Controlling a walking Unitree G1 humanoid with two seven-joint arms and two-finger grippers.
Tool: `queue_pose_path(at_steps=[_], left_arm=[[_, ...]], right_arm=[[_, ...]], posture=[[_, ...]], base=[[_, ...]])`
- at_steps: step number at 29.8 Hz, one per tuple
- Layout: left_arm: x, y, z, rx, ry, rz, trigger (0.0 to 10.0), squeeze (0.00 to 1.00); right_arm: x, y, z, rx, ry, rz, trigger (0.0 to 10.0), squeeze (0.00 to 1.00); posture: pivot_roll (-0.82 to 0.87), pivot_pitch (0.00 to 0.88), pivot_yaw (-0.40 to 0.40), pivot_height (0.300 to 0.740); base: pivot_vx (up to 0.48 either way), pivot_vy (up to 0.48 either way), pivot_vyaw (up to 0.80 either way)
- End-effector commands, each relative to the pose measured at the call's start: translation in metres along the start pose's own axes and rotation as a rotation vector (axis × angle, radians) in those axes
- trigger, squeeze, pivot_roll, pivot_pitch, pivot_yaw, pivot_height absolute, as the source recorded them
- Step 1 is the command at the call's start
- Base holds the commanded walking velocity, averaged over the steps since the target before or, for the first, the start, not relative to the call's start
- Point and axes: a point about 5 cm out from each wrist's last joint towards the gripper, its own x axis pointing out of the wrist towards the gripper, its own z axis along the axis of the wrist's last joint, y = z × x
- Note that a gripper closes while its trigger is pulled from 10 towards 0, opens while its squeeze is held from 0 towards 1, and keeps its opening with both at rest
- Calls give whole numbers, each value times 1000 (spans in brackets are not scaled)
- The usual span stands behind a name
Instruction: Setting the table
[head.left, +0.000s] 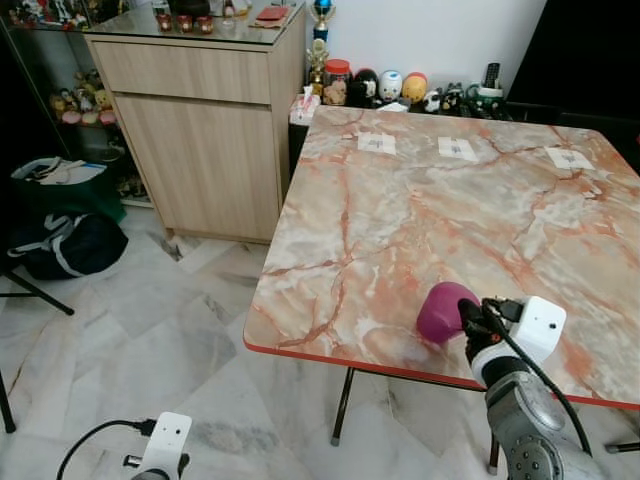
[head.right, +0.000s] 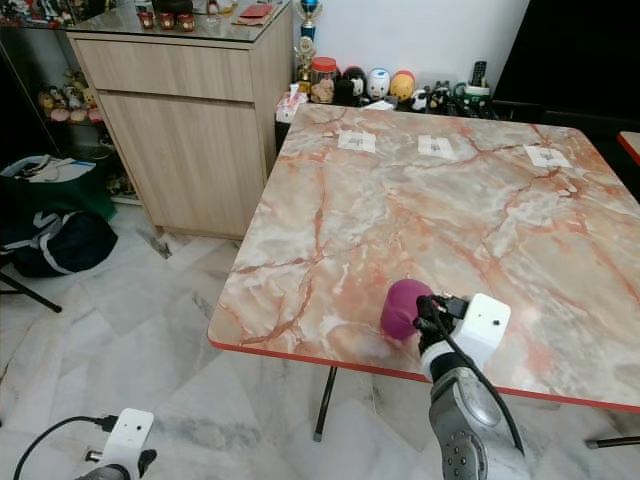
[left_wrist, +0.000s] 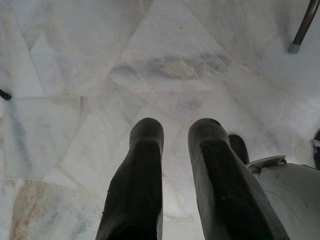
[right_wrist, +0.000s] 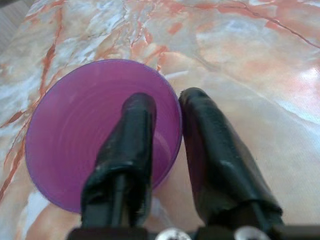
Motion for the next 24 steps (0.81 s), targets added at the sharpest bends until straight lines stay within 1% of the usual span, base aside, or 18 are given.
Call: queue_pose_path(at_steps=[1,6,12,16,17,18,19,20,21,22,23,24], left_arm=[[-1,0,-3,-11,9,-2,10000,0],[-1,0,-3,-12,8,-1,10000,0],[-1,0,-3,-12,6,1,10000,0],[-1,0,-3,-11,6,1,10000,0],[-1,0,-3,-11,6,1,10000,0],[-1,0,-3,-11,6,2,10000,0],[-1,0,-3,-11,6,2,10000,0],[-1,0,-3,-11,6,3,10000,0],[-1,0,-3,-11,6,3,10000,0],[-1,-1,-3,-11,5,3,10000,0],[-1,-1,-3,-10,6,3,10000,0],[-1,-1,-3,-10,6,3,10000,0]], right_arm=[[1,0,0,-6,6,-5,0,0],[1,1,0,-6,6,-6,0,0],[2,1,4,2,-25,-12,0,0],[2,4,5,3,-39,-8,0,0],[2,5,6,-2,-50,-8,0,0],[2,8,9,-8,-90,-9,0,0],[2,8,9,-8,-90,-9,0,0],[2,10,14,-21,-140,-9,0,0],[2,10,14,-21,-140,-9,0,0],[1,19,24,-108,-224,23,0,0],[-1,30,31,-155,-298,67,7882,0],[-2,38,36,-173,-344,97,10000,0]], posture=[[152,9,-68,740],[152,9,-68,740],[151,9,-70,740],[152,8,-71,740],[152,8,-71,740],[152,8,-71,740],[152,8,-71,740],[152,8,-71,740],[152,8,-71,740],[149,7,-70,740],[149,7,-70,740],[149,7,-72,740]], base=[[0,0,0],[0,0,0],[0,0,0],[0,0,0],[0,0,0],[0,0,0],[0,0,0],[0,0,0],[0,0,0],[0,0,0],[0,0,0],[0,0,0]])
